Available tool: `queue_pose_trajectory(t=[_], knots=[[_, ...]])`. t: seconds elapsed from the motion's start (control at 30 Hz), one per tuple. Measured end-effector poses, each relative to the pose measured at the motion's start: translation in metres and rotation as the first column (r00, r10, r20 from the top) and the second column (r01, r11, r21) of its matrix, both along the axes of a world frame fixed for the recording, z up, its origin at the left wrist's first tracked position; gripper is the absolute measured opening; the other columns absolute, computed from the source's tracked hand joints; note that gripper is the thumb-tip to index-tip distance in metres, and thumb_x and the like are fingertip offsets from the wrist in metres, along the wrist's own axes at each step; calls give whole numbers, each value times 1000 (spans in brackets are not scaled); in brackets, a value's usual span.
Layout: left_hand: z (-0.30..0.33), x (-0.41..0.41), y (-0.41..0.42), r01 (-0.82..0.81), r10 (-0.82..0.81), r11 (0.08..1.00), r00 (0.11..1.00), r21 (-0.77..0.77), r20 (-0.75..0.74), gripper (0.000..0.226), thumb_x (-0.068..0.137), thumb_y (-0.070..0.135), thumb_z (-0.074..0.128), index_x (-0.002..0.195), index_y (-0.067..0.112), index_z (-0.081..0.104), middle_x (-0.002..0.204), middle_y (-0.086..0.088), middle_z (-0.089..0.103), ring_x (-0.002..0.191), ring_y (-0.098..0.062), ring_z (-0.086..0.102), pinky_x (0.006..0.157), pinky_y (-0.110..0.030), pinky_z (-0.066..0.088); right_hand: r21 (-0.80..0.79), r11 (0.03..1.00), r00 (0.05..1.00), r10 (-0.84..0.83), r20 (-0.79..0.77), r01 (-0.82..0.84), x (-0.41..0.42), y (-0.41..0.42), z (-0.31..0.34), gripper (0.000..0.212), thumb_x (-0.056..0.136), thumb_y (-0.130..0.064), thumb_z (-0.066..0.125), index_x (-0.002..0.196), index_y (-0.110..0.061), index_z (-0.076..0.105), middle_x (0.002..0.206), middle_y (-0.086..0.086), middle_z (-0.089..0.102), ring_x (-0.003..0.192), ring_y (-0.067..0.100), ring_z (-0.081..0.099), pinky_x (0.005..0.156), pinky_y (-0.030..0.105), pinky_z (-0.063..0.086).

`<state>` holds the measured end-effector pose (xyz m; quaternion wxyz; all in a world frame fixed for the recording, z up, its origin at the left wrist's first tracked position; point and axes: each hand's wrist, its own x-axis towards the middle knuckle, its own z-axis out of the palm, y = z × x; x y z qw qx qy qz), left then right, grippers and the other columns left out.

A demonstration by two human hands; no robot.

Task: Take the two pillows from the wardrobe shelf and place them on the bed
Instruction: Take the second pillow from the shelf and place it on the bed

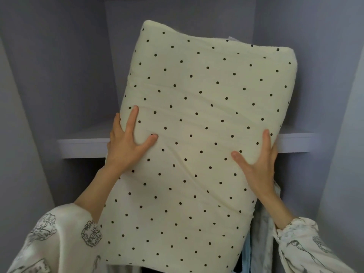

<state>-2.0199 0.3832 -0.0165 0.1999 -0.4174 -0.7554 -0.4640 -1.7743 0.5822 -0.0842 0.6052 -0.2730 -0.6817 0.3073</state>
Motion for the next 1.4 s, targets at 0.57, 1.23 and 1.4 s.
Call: queue_pose_trajectory(t=[0.57, 1.23, 1.4], knots=[[-11, -10, -37, 243, -232, 968, 962, -62, 145, 104, 45, 82, 63, 124, 74, -3, 142, -7, 24, 128, -30, 32, 95, -45, 31, -68, 998, 999, 10, 39, -7, 16, -28, -9, 100, 61, -50, 78, 131, -66, 9, 122, -10, 28, 109, 5, 34, 94, 27, 26], [-101, 197, -187, -120, 147, 988, 924, -99, 352, 101, 45, 71, 71, 117, 79, 2, 132, -7, 30, 112, -25, 38, 90, -40, 35, -202, 884, 877, 453, 157, -421, 136, -107, -69, 97, 52, -63, 75, 124, -74, 11, 129, -16, 25, 118, -1, 32, 96, 24, 25], [-126, 261, -244, -218, 245, 969, 885, -113, 397, 98, 47, 73, 69, 121, 77, 3, 120, -1, 31, 101, -22, 40, 90, -47, 44, -265, 800, 777, 593, 209, -539, 167, -139, -83, 96, 53, -61, 77, 124, -73, 13, 141, -11, 26, 129, 4, 29, 99, 28, 28]])
